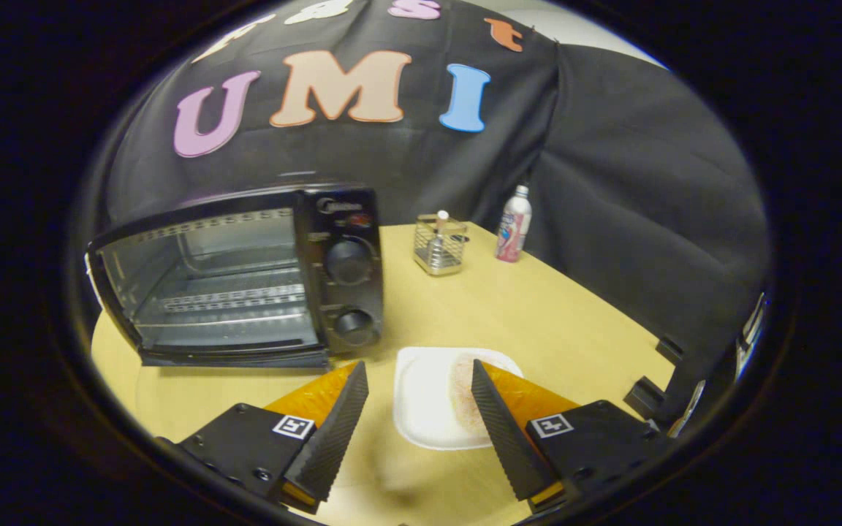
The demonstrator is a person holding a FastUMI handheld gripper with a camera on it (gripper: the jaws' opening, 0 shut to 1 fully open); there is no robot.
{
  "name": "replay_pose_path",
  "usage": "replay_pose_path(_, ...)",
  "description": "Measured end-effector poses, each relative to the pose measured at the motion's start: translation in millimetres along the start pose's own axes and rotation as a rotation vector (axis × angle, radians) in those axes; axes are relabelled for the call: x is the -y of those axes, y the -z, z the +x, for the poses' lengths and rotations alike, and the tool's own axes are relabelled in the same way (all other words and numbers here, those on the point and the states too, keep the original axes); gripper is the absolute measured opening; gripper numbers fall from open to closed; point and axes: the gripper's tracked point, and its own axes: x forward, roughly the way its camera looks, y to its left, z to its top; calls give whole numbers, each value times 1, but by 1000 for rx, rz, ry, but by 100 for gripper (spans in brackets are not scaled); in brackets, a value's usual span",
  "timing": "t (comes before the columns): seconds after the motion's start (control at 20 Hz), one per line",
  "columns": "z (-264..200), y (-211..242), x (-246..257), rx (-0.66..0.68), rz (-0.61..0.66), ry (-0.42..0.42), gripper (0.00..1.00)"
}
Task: Open the toaster oven, put the food inside, and close the toaster oven door.
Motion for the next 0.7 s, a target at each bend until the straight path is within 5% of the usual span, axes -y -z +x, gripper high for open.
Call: replay_pose_path(0.7, 36, 21, 45, -96, 67, 66, 92)
